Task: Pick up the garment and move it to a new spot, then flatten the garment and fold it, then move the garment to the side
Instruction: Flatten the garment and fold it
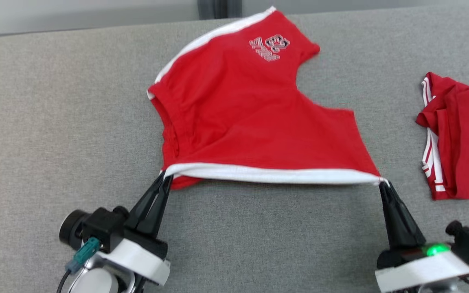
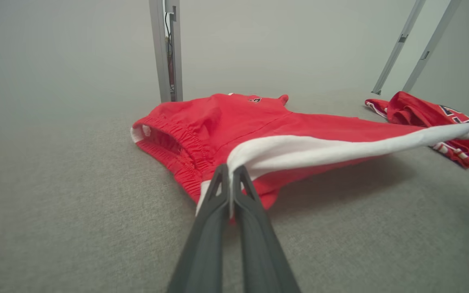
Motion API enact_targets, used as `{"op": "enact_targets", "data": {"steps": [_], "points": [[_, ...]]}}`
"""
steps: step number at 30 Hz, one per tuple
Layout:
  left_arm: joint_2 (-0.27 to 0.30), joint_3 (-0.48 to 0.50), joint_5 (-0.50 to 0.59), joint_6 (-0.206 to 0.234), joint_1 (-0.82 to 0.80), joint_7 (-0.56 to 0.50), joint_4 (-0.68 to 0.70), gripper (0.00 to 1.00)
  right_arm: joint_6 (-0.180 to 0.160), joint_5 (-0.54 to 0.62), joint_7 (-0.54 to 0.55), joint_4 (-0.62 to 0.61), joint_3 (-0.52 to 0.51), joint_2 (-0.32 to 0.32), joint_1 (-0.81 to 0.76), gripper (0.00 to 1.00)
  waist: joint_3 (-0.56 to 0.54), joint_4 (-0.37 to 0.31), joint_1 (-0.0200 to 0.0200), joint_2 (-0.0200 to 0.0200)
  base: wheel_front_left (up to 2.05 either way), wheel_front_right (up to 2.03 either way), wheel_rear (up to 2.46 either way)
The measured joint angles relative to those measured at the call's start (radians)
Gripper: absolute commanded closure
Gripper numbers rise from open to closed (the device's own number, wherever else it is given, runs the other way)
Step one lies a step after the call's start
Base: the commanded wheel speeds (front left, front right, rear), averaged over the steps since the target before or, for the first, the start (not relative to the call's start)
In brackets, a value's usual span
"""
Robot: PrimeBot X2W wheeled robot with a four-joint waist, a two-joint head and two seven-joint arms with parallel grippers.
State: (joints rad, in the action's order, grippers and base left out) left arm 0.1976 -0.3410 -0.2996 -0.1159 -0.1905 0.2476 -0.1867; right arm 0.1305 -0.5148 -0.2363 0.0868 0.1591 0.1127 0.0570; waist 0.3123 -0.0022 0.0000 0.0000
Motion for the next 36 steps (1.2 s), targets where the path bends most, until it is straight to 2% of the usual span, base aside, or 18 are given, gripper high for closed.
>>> {"op": "enact_targets", "data": {"steps": [5,7,12,20,25,29,31,35,36], "points": [[0.029,0.011,-0.021,0.035,0.119,-0.065,0.099,1.00,0.000,0.032,0.077,-0.126,-0.032,-0.032,-0.148,1.00,-0.050,-0.001,0.0000,0.0000,0.00,0.00,0.00],[0.040,0.018,-0.053,0.053,0.190,-0.129,0.152,1.00,0.000,0.043,0.129,-0.197,-0.045,-0.049,-0.234,1.00,-0.075,0.000,0.0001,0.0000,0.00,0.00,0.00],[0.052,0.026,-0.114,0.081,0.298,-0.247,0.232,1.00,0.000,0.076,0.215,-0.282,-0.073,-0.058,-0.364,1.00,-0.117,0.006,0.0000,0.0000,0.00,0.00,0.00],[0.103,0.050,-0.175,0.110,0.410,-0.374,0.350,1.00,0.001,0.094,0.306,-0.396,-0.127,-0.063,-0.468,1.00,-0.152,0.008,0.0000,0.0000,0.00,0.00,0.00],[0.096,0.060,-0.202,0.120,0.411,-0.389,0.385,1.00,0.001,0.089,0.306,-0.424,-0.143,-0.063,-0.454,1.00,-0.148,0.010,0.0000,0.0000,0.00,0.00,0.00],[0.078,0.062,-0.213,0.117,0.367,-0.383,0.397,1.00,0.001,0.105,0.297,-0.434,-0.159,-0.063,-0.345,1.00,-0.132,0.011,0.0001,0.0000,0.00,0.00,0.00],[0.069,0.069,-0.209,0.126,0.301,-0.383,0.387,1.00,0.001,0.116,0.296,-0.416,-0.164,-0.044,-0.241,1.00,-0.115,0.020,0.0000,0.0000,0.00,0.00,0.00],[0.035,0.063,-0.204,0.132,0.233,-0.368,0.365,1.00,0.001,0.115,0.288,-0.361,-0.170,-0.001,-0.164,1.00,-0.109,0.045,0.0000,0.0000,0.00,0.00,0.00],[0.019,0.055,-0.200,0.129,0.176,-0.356,0.346,1.00,0.001,0.109,0.282,-0.323,-0.173,0.026,-0.093,1.00,-0.094,0.061,0.0000,0.0000,0.00,0.00,0.00]]}}
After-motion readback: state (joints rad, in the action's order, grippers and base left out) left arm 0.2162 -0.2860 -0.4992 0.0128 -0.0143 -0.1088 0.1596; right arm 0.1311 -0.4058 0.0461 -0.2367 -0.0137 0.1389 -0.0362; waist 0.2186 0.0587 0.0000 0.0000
